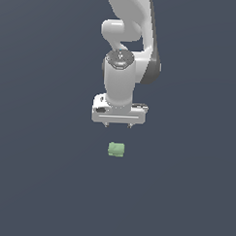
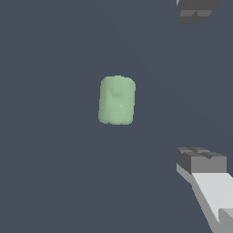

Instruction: Pick up the object and move it to a goal position.

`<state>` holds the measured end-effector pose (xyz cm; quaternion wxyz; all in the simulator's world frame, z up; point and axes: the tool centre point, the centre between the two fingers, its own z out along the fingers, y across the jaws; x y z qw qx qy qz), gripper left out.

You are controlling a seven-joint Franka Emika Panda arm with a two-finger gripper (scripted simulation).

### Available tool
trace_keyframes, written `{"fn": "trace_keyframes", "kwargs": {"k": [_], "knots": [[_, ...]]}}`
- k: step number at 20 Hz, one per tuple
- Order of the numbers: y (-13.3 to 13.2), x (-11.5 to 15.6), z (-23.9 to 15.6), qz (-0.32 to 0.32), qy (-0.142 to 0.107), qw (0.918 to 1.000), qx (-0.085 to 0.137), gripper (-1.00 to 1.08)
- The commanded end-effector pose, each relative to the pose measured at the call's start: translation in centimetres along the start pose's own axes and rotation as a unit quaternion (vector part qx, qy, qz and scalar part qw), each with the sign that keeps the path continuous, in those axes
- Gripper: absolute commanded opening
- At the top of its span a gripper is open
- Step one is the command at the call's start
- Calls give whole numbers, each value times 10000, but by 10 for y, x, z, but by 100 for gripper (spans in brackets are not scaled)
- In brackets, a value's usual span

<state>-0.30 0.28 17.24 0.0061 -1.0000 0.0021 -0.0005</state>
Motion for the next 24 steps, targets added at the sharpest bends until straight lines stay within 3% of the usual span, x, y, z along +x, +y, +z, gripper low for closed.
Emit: {"fn": "trace_keyframes", "kwargs": {"k": [1, 11, 24], "knots": [[0, 0, 0, 0, 0, 10000, 0, 100], [-37, -1, 0, -122, 32, 9998, 166, 100], [-33, 2, 4, -528, 29, 9985, 133, 100]]}}
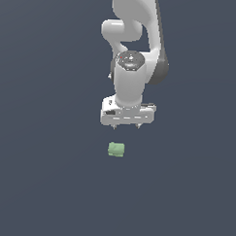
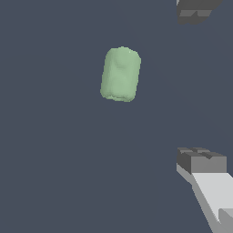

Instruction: Pick up the object and move it to a goal position.

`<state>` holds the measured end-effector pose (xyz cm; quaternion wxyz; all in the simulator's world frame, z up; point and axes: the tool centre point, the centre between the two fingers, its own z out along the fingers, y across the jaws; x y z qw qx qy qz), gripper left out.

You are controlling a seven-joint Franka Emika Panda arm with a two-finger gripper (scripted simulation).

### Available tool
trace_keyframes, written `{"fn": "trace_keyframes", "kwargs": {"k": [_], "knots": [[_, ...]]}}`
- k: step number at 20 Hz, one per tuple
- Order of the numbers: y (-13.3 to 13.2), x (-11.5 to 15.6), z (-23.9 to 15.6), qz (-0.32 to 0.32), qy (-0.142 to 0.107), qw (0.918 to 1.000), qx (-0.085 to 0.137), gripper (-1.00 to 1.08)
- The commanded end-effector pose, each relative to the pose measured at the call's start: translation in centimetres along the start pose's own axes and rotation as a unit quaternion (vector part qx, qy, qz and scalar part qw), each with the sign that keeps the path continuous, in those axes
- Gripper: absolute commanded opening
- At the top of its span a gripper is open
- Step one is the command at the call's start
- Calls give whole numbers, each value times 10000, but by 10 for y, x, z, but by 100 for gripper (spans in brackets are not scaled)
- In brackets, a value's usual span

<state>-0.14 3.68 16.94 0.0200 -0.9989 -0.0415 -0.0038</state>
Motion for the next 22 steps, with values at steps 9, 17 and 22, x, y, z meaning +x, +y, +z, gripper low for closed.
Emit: {"fn": "trace_keyframes", "kwargs": {"k": [9, 17, 22], "knots": [[6, 6, 11, -998, -27, 9950, -55, 100], [13, 13, 23, -2086, -61, 9779, -98, 100], [17, 17, 30, -2756, -83, 9612, -117, 100]]}}
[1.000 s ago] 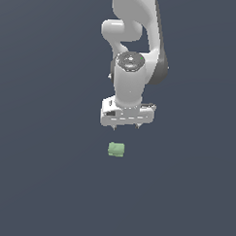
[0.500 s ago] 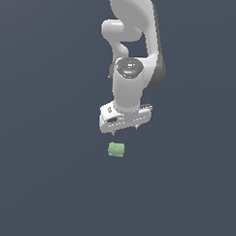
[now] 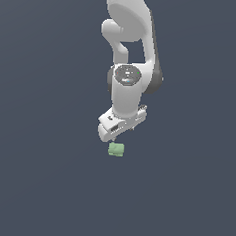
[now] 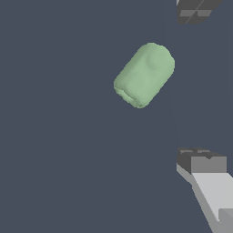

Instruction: Pick up the object and move it to a goal position.

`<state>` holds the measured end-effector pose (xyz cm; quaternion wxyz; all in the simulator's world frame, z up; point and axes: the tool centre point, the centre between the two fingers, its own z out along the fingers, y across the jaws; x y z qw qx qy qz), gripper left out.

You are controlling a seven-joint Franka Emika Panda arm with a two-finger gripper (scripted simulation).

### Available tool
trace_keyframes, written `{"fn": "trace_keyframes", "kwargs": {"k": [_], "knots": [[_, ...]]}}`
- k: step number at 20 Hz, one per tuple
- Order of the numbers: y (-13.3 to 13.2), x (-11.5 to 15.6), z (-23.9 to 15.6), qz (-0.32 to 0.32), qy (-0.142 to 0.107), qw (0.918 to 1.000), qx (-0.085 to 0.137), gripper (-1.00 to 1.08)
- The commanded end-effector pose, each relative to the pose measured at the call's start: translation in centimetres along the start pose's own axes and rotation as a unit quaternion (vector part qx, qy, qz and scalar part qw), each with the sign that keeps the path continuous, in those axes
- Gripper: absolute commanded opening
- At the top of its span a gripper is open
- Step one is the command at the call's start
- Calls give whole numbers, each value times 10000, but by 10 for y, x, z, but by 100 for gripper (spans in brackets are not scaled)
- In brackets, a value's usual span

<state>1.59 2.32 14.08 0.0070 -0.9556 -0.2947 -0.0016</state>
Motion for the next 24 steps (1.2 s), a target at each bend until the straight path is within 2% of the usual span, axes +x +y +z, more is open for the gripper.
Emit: {"fn": "trace_keyframes", "kwargs": {"k": [1, 6, 12, 18, 24], "knots": [[3, 1, 4, -354, -9, 9994, -9, 100], [8, 2, 11, -1040, -27, 9946, -22, 100], [15, 4, 21, -1855, -43, 9826, -31, 100], [22, 6, 30, -2654, -55, 9641, -36, 100], [28, 7, 38, -3410, -60, 9401, -39, 100]]}}
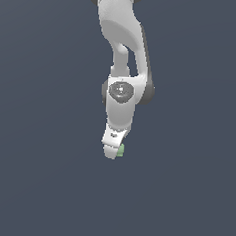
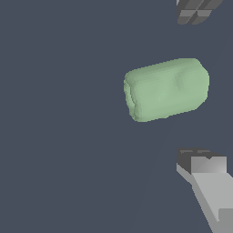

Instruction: Pick up the object and move it to a goal position.

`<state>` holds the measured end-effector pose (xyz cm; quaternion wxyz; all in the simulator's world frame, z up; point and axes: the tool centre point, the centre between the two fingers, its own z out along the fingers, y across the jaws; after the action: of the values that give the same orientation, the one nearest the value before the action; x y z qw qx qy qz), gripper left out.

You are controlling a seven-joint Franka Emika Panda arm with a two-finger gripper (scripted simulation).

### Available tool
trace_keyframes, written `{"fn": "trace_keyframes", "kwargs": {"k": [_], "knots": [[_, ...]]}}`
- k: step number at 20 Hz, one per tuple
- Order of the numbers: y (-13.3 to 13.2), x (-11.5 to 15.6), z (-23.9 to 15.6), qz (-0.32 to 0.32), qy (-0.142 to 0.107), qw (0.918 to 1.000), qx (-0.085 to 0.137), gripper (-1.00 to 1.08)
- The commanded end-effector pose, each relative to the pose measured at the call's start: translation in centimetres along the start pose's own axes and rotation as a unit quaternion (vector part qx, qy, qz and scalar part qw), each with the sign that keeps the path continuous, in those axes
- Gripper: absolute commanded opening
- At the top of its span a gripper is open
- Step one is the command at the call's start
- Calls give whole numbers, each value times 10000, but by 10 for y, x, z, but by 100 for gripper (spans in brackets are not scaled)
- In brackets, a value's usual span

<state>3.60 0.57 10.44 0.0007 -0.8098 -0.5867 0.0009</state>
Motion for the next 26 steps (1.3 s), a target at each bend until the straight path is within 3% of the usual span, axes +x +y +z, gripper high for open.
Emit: {"fn": "trace_keyframes", "kwargs": {"k": [1, 12, 20, 26], "knots": [[2, -1, 3, -316, -1, 9995, -3, 100], [8, -4, 12, -1112, 1, 9938, -11, 100], [9, -4, 15, -1175, 1, 9931, -10, 100], [8, -5, 38, -1187, 1, 9929, -11, 100]]}}
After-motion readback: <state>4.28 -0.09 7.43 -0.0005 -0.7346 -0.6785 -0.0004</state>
